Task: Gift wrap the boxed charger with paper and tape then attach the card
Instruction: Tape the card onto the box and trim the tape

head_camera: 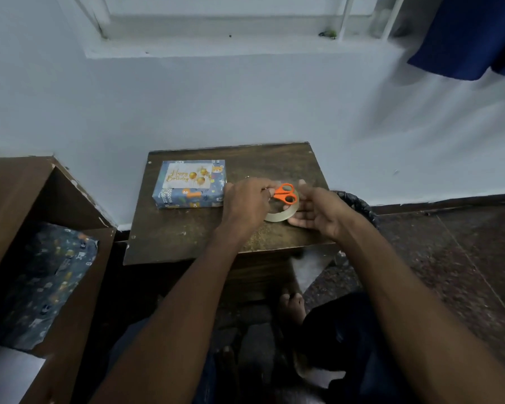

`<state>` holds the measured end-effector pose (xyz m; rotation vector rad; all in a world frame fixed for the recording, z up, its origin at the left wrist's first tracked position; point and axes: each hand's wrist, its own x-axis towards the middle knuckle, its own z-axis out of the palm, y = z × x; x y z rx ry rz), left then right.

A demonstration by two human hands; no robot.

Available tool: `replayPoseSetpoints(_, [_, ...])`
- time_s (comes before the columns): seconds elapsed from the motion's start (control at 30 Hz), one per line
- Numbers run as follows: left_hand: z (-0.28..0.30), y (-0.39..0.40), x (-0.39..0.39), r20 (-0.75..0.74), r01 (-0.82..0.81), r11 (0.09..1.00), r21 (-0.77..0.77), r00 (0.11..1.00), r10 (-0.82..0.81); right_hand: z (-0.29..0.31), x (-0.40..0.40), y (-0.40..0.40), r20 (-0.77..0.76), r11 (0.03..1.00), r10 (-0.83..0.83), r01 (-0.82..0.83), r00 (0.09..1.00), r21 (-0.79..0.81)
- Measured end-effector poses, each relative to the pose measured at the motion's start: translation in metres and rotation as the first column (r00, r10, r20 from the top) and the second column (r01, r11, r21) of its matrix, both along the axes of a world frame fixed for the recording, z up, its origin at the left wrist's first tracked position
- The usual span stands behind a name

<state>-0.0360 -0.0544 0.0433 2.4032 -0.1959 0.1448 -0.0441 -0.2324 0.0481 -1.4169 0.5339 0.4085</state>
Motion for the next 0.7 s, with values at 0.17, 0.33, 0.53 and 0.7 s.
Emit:
replayPoseSetpoints(0.17, [-0.001, -0.007, -0.014, -0.01, 0.051, 0.998, -0.024, 0.999, -0.052, -0.004, -0.022, -0.005, 0.104, 0.99, -0.134, 0.129, 0.985, 0.056])
replayPoseSetpoints(0.33, [0.001, -0.026, -0.046, 0.037, 0.07, 0.994, 0.089, 0.997, -0.073, -0.016, -0.054, -0.023, 0.149, 0.981, -0.191, 0.184, 0.97, 0.058])
replayPoseSetpoints(0.53, [-0.011, -0.045, -0.086, 0.081, -0.089, 0.981, -0.174, 0.991, 0.104, -0.033, -0.105, -0.048, 0.243, 0.941, -0.339, 0.33, 0.909, 0.078])
replayPoseSetpoints(0.7, [-0.018, -0.039, -0.12, 0.07, -0.224, 0.935, -0.275, 0.965, 0.252, -0.032, -0.137, -0.071, 0.32, 0.948, -0.303, 0.319, 0.898, 0.002])
